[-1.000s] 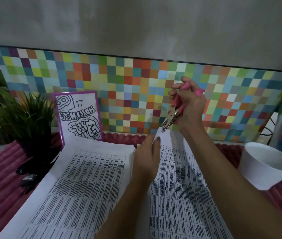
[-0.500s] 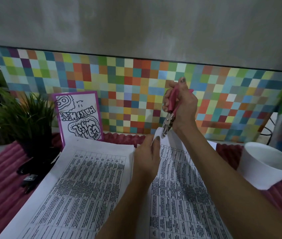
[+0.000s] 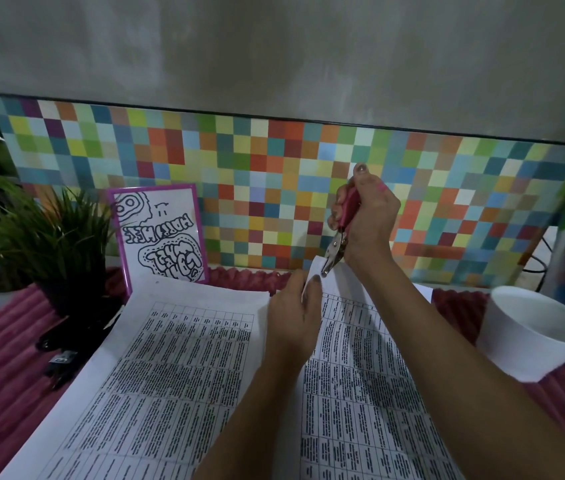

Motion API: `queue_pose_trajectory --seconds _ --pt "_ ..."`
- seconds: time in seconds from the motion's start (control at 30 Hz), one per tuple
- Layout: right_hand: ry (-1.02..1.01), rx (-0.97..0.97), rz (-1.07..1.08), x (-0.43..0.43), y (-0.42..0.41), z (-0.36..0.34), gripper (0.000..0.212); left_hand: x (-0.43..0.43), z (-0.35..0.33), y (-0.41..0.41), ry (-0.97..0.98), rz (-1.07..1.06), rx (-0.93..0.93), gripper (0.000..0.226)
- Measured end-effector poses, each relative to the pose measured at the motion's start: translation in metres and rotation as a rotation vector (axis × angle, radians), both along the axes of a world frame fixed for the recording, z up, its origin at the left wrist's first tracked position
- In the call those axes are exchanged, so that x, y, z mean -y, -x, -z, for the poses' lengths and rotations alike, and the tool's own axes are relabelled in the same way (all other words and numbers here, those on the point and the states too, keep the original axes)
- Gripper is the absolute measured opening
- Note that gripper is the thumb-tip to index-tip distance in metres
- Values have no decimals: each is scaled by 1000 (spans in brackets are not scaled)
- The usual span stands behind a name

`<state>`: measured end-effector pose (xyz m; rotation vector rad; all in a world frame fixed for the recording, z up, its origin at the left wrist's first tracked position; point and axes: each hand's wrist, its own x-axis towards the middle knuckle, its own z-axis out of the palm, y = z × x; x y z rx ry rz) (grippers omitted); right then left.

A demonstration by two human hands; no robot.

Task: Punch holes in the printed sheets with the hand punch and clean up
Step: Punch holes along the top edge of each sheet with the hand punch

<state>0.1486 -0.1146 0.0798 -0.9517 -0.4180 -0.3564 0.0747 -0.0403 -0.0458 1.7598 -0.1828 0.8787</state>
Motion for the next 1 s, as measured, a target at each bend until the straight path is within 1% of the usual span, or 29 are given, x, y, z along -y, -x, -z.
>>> queue_pose_trajectory --seconds 0.07,0.2,0.3,0.37,0.43,0.53,0.7,0.8,0.9,1.0 --pt "11 -1 -21 0 0 2 24 0 -2 1 8 4 -8 23" --pt "86 -45 -140 5 0 2 19 0 -3 2 -32 -25 -3 19" --pt "176 -54 -177 14 3 1 25 1 -4 2 -78 -99 -21 25" --pt "202 -42 -143 21 5 1 20 0 -6 3 -66 -159 -27 28" --pt "198 -57 -81 32 4 0 17 -3 -7 2 0 -180 -20 26" --pt "120 -105 -21 48 0 -2 14 -5 -9 3 76 -138 -12 32" --pt "38 -140 16 59 -2 -4 16 2 -13 10 106 -65 8 37" --pt "36 -143 25 61 -4 -3 20 3 -13 12 131 -29 21 37" --pt "56 -143 40 61 -4 -2 15 3 -13 13 158 -4 25 37" --pt "77 -152 52 61 -4 -2 12 3 -16 15 158 -22 39 39"
